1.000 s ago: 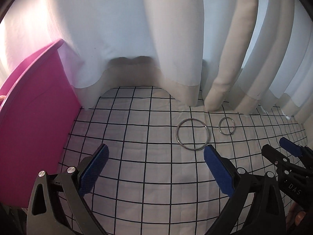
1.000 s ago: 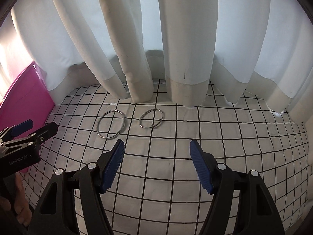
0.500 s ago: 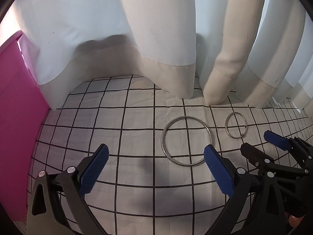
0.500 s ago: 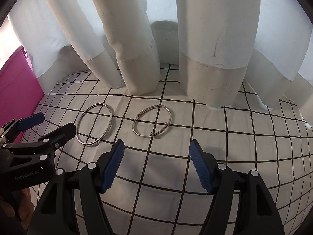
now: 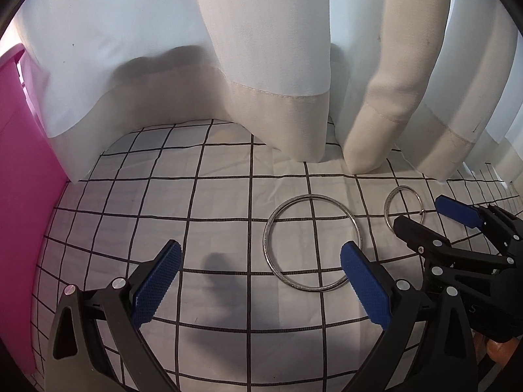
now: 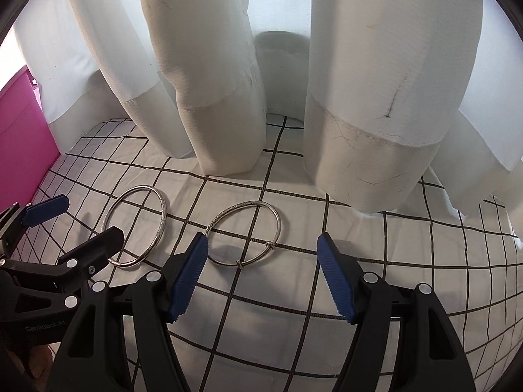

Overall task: Organize jewelry
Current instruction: 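Close the left tool on the large silver ring while the right tool grasps the smaller ring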

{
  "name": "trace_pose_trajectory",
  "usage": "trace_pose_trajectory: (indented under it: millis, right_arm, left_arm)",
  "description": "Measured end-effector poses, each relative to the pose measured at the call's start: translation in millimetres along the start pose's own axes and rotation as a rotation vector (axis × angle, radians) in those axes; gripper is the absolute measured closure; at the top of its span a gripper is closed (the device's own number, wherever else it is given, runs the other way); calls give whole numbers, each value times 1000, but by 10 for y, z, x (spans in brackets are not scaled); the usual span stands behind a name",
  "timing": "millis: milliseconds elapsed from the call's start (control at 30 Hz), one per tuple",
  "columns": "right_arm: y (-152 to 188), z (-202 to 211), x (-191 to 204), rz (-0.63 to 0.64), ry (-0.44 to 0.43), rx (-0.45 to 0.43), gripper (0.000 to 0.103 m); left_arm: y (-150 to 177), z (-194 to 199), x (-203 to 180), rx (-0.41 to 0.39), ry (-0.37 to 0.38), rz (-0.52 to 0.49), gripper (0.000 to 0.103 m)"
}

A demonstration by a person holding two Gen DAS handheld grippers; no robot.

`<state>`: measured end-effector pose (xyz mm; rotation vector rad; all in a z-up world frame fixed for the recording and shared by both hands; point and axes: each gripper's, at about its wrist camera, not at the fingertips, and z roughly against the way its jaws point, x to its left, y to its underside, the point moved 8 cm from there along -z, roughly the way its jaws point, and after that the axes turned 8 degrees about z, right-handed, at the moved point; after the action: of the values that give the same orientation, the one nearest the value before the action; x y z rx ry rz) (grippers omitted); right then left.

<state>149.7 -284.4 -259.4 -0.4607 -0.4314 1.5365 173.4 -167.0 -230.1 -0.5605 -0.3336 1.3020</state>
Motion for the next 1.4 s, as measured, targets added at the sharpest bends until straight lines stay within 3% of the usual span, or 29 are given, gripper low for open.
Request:
trace_pose_trajectory:
  millis: [467, 567, 700, 933, 1067, 1233, 1333, 1400]
  right_arm:
    - [44, -8, -392, -63, 66, -17, 34]
    - [60, 13, -469, -75, 46, -16, 34]
    - [20, 6, -483, -63, -15, -26, 34]
    - [-71, -137, -289, 34, 42, -4, 30]
    - [-115, -204, -302, 12, 56, -12, 21]
    - [-99, -166, -352, 9, 57, -15, 22]
    - [-81, -125, -312, 15, 48, -22, 33]
    - [-68, -54, -261, 27, 44, -31, 57]
  left_arm:
    - [6, -60, -196, -1, 15, -23, 7]
    - [17, -78, -214, 4, 20, -21, 7]
    - [10, -170, -328, 5, 21, -36, 7]
    - [35, -296, -427, 28, 21, -28, 6]
    - [9, -305, -411, 20, 18, -18, 5]
    - [-4, -308, -391, 9, 17, -14, 8]
    - [45, -253, -457, -1, 35, -33, 22]
    - [75, -162, -492, -6, 50, -44, 33]
